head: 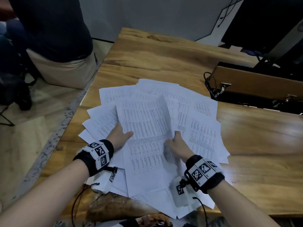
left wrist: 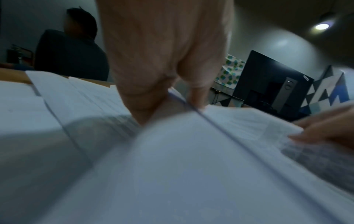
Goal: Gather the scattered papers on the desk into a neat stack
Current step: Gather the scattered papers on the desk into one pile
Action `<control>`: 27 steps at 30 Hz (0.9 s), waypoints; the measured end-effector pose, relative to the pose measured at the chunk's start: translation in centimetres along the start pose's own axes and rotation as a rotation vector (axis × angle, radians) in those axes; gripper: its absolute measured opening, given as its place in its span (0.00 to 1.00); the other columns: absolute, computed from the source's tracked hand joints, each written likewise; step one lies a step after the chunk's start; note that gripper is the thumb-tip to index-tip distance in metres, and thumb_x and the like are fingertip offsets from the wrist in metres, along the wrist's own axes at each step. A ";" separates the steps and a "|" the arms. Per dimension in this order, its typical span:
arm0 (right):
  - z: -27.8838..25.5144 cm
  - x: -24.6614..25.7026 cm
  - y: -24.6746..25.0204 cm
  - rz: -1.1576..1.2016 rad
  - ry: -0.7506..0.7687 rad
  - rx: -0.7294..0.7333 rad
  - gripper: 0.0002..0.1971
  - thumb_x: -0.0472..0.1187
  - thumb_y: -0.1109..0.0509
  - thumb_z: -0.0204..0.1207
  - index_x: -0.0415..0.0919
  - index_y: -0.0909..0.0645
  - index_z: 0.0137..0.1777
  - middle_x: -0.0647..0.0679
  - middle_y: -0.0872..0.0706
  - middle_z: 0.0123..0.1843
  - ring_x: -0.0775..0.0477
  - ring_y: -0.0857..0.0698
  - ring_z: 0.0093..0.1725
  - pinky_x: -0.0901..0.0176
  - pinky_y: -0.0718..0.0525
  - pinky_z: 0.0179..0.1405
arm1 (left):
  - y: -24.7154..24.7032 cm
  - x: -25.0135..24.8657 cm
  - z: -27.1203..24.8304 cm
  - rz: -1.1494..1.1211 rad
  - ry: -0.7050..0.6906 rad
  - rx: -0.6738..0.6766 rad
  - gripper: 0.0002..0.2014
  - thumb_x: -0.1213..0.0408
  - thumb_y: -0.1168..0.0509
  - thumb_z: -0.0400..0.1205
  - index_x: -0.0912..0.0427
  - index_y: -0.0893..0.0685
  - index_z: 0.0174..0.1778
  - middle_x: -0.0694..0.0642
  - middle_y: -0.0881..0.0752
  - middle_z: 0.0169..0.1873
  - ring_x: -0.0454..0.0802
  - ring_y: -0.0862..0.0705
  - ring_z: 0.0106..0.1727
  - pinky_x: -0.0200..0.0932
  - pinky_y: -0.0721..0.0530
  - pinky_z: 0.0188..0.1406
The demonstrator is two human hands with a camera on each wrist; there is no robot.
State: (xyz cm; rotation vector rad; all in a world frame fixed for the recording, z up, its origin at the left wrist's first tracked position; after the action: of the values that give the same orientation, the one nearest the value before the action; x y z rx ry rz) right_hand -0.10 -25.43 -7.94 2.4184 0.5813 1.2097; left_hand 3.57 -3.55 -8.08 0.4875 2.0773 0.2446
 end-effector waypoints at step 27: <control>5.4 -5.8 10.5 -0.264 -0.471 -0.531 0.45 0.69 0.25 0.55 0.29 0.23 0.58 0.34 0.26 0.61 0.37 0.23 0.58 0.52 0.26 0.45 | 2.3 0.2 1.7 0.026 0.027 -0.280 0.14 0.69 0.42 0.81 0.67 0.22 0.62 0.63 0.16 0.60 0.62 0.17 0.56 0.47 0.22 0.50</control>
State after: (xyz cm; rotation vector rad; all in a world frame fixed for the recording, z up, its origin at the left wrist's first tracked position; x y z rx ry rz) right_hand 3.20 -38.03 -9.60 1.9883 0.3587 0.5598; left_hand 5.42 -1.45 -8.33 0.3424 2.0227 0.5515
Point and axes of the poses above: each hand's wrist, its own z-axis towards the middle knuckle, its own y-axis out of the back of the hand, x = y × z, the point moved 2 cm from there along z, towards the middle knuckle
